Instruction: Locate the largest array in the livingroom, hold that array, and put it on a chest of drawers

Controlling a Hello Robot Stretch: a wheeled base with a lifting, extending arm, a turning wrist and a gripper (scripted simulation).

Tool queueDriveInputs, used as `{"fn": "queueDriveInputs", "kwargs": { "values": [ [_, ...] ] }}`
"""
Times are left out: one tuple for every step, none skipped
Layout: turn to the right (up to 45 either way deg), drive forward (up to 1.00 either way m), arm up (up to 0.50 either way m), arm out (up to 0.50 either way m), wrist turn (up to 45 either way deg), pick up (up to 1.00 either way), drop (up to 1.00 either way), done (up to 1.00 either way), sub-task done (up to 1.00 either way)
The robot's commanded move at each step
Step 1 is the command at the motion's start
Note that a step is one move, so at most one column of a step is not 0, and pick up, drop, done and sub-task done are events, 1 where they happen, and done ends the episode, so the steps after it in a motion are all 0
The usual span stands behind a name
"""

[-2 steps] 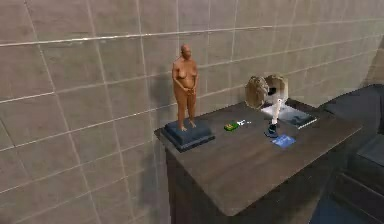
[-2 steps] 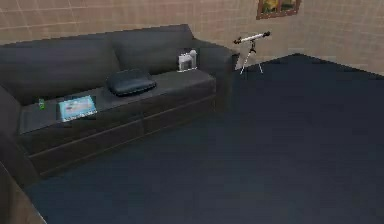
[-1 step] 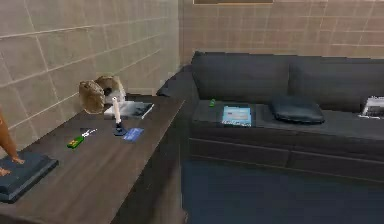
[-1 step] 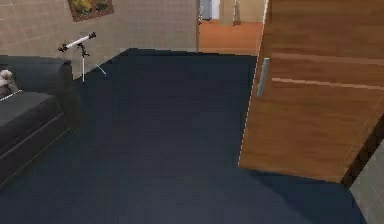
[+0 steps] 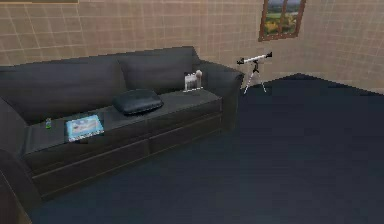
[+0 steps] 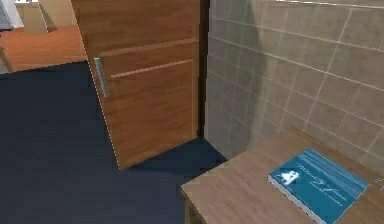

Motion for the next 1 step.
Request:
{"fn": "queueDriveInputs", "kwargs": {
  "values": [
    [18.0,0.0,0.0,0.0,0.0,0.0,0.0,0.0,0.0]
  ]
}}
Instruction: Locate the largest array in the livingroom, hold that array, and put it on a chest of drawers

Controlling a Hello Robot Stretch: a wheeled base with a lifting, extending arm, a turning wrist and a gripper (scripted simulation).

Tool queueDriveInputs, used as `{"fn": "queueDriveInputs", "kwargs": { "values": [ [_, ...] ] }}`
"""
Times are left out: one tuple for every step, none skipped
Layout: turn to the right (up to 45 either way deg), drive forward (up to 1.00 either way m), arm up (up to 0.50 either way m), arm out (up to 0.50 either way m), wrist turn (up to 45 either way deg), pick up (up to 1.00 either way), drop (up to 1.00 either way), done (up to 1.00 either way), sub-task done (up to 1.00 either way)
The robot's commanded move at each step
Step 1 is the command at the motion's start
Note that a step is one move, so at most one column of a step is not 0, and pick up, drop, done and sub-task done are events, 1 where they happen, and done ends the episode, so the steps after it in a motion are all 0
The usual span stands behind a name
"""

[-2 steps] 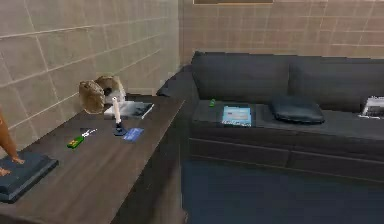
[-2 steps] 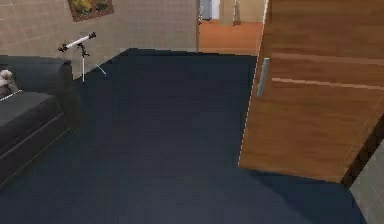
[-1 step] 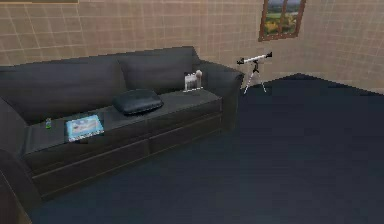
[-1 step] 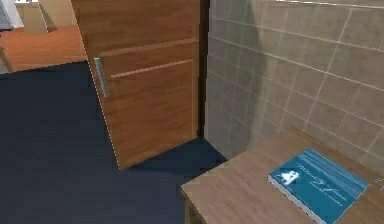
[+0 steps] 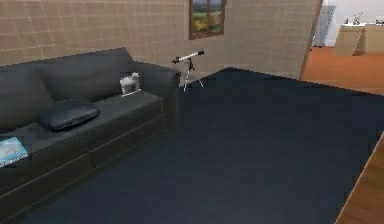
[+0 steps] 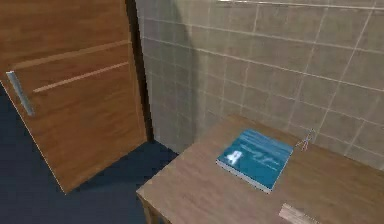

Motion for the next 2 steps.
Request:
{"fn": "queueDriveInputs", "kwargs": {
  "values": [
    [0.0,0.3,0.0,0.0,0.0,0.0,0.0,0.0,0.0],
    [-18.0,0.0,0.0,0.0,0.0,0.0,0.0,0.0,0.0]
  ]
}}
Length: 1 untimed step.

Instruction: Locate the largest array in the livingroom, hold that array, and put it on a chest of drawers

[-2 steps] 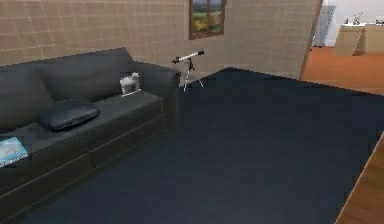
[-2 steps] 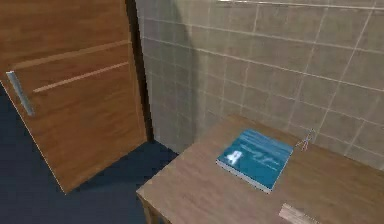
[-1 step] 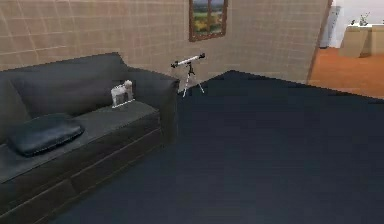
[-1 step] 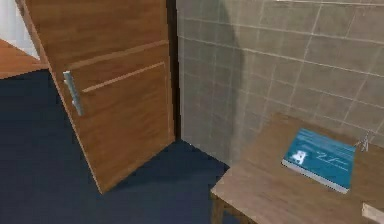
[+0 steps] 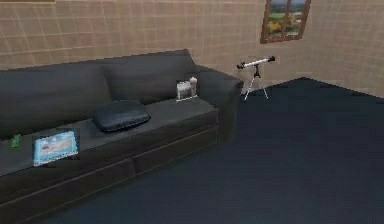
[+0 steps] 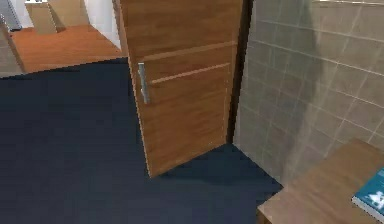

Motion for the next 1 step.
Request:
{"fn": "queueDriveInputs", "kwargs": {
  "values": [
    [0.0,0.95,0.0,0.0,0.0,0.0,0.0,0.0,0.0]
  ]
}}
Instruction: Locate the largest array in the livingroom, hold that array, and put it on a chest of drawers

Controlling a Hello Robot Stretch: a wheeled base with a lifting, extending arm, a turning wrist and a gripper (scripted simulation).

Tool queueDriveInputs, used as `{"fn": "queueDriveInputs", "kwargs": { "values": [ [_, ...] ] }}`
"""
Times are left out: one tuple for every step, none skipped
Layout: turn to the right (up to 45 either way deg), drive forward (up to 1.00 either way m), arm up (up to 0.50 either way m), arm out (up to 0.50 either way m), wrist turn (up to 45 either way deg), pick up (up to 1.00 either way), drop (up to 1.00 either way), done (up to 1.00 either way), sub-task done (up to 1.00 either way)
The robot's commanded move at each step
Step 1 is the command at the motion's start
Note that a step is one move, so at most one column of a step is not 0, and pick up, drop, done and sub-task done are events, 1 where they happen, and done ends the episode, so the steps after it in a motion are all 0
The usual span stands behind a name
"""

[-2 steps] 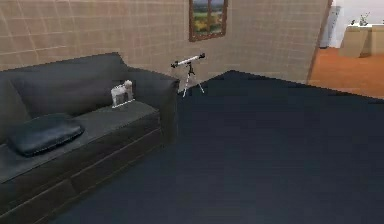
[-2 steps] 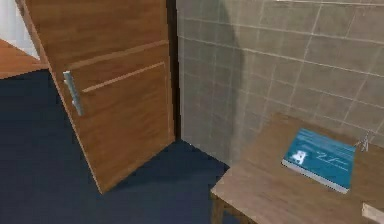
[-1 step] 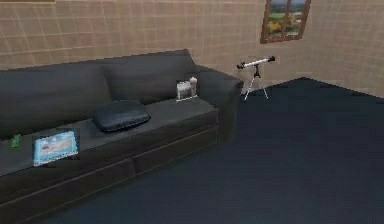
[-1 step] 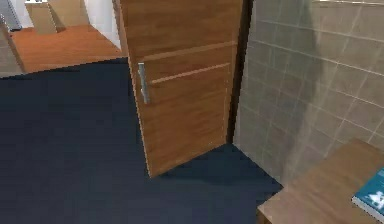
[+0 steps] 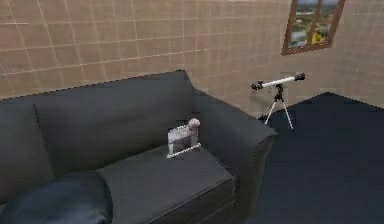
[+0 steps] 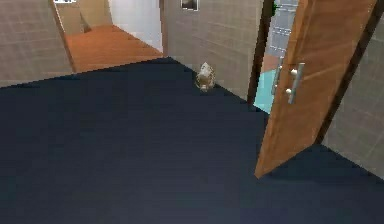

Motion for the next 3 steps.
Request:
{"fn": "queueDriveInputs", "kwargs": {
  "values": [
    [-45.0,0.0,0.0,0.0,0.0,0.0,0.0,0.0,0.0],
    [-42.0,0.0,0.0,0.0,0.0,0.0,0.0,0.0,0.0],
    [45.0,0.0,0.0,0.0,0.0,0.0,0.0,0.0,0.0]
  ]
}}
